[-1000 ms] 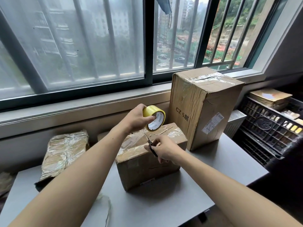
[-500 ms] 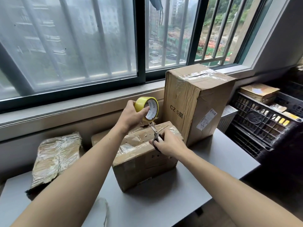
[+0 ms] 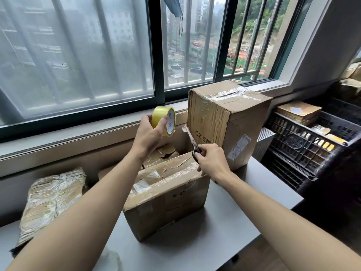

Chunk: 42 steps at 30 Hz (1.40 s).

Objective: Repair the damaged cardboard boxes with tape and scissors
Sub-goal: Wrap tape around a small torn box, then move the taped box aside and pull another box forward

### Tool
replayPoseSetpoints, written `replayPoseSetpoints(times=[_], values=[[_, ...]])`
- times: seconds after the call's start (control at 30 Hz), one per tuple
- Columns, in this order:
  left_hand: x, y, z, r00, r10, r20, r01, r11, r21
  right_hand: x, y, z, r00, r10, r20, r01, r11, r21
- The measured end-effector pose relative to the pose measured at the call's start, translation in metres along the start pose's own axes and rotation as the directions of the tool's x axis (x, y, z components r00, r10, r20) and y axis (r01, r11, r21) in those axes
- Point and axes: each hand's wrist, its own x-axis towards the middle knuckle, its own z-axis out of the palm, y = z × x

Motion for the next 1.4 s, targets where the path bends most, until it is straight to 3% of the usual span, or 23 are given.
replayPoseSetpoints(times=[0.13, 0.3, 0.5, 0.7, 0.93, 1.13, 1.27, 1.4], values=[[0.010, 0.017, 0.018, 0.999, 0.048, 0.012, -0.048, 0.996, 0.071, 0.032, -0.010, -0.024, 0.999, -0.031, -0.026, 0.034, 0.992, 0.121], [0.035, 0.052, 0.055, 0.983, 0.176, 0.052, -0.183, 0.953, 0.242, 0.090, -0.015, -0.073, 0.989, -0.120, -0.092, 0.129, 0.986, 0.104], [0.074, 0.089, 0.119, 0.943, 0.294, 0.155, -0.332, 0.819, 0.468, 0.163, 0.004, -0.142, 0.955, -0.239, -0.175, 0.212, 0.964, -0.162], [0.103, 0.098, 0.175, 0.900, 0.364, 0.240, -0.429, 0.641, 0.636, 0.215, 0.033, -0.172, 0.977, -0.182, -0.110, 0.137, 0.936, -0.324], [0.117, 0.094, 0.207, 0.876, 0.344, 0.337, -0.472, 0.476, 0.742, 0.231, 0.034, -0.178, 0.970, -0.243, -0.020, 0.211, 0.879, -0.428], [0.117, 0.091, 0.197, 0.887, 0.376, 0.268, -0.441, 0.522, 0.730, 0.229, 0.035, -0.172, 0.945, -0.320, -0.068, 0.263, 0.866, -0.424], [0.106, 0.084, 0.181, 0.879, 0.450, 0.159, -0.423, 0.579, 0.697, 0.216, 0.022, -0.157, 0.854, -0.484, -0.192, 0.423, 0.860, -0.286], [0.090, 0.064, 0.145, 0.905, 0.420, 0.073, -0.350, 0.636, 0.687, 0.188, -0.006, -0.130, 0.781, -0.592, -0.201, 0.579, 0.806, -0.125]])
